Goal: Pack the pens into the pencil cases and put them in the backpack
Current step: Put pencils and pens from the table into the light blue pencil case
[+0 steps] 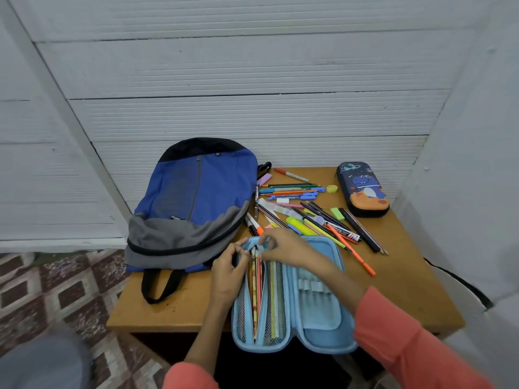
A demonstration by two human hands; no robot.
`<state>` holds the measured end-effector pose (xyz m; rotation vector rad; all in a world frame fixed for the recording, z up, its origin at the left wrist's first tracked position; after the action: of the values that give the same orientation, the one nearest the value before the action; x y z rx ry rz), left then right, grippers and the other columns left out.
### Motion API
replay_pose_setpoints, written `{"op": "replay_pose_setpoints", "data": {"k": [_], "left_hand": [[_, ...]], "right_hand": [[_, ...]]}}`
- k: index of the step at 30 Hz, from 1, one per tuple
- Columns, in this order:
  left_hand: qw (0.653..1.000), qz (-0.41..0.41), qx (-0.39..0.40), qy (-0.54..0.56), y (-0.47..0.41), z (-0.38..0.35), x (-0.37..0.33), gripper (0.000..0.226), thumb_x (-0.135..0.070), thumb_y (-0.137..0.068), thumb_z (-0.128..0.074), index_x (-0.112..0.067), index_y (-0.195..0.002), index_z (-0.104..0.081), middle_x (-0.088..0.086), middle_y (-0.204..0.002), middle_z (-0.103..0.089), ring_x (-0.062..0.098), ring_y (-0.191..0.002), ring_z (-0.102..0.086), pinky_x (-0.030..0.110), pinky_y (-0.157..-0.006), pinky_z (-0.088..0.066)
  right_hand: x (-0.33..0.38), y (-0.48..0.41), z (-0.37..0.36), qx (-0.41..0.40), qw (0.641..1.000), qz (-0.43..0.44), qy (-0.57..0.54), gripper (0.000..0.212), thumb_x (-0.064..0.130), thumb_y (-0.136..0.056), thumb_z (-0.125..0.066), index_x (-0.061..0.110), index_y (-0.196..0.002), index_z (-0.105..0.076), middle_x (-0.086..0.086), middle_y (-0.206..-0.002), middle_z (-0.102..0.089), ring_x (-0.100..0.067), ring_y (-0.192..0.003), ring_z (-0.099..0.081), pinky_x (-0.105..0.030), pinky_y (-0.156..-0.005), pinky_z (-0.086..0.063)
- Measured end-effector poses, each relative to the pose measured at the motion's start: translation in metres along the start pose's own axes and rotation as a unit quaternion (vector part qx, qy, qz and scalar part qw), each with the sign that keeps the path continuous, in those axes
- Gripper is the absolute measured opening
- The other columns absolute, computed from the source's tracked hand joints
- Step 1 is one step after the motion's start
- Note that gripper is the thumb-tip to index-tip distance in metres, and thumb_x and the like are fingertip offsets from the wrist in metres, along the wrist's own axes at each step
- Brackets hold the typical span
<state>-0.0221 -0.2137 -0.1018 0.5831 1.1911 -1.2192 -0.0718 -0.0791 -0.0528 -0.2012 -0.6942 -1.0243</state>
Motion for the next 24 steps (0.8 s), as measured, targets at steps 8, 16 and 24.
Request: {"op": "replay_pose_setpoints", "data": {"k": [8,16,24], "left_hand": [[1.0,0.004,0.005,0.0,0.001,0.0,-0.001,0.02,-0.016,-0.095,-0.058,-0.011,-0.076,-0.052,-0.021,-0.121,-0.064,-0.001,-0.09,-0.065,0.036,-0.076,-0.053],[1.0,0.011,0.007,-0.005,0.002,0.0,-0.002,0.022,-0.014,-0.095,-0.058,-0.013,-0.074,-0.051,-0.019,-0.119,-0.064,-0.008,-0.098,-0.061,0.028,-0.08,-0.05],[1.0,0.011,0.006,-0.001,0.003,0.0,-0.004,0.02,-0.015,-0.095,-0.058,-0.009,-0.077,-0.053,-0.018,-0.122,-0.064,0.004,-0.089,-0.066,0.036,-0.075,-0.054]], "right_hand": [[-0.112,0.018,0.134,-0.259,0.952,-0.13,-0.097,0.01,0.01,-0.089,-0.063,0.007,-0.081,-0.069,0.002,-0.068,-0.061,-0.016,-0.062,-0.056,-0.036,-0.061,-0.051],[-0.178,0.062,0.146,-0.245,0.924,-0.294,0.031,0.023,0.013,-0.096,-0.051,-0.002,-0.093,-0.067,-0.02,-0.089,-0.061,-0.028,-0.078,-0.049,-0.029,-0.066,-0.036],[-0.185,0.062,0.146,-0.243,0.926,-0.286,0.035,0.024,0.013,-0.094,-0.054,-0.006,-0.097,-0.068,-0.025,-0.099,-0.066,-0.027,-0.075,-0.048,-0.029,-0.067,-0.037]]}}
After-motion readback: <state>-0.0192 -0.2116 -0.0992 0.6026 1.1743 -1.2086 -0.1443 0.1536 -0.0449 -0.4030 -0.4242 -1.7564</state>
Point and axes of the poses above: each hand's wrist, its own y-axis away from the middle knuckle, its own z-axis out of the back of the hand, x = y × z, the point moved 10 cm from there along -y, towards the middle knuckle
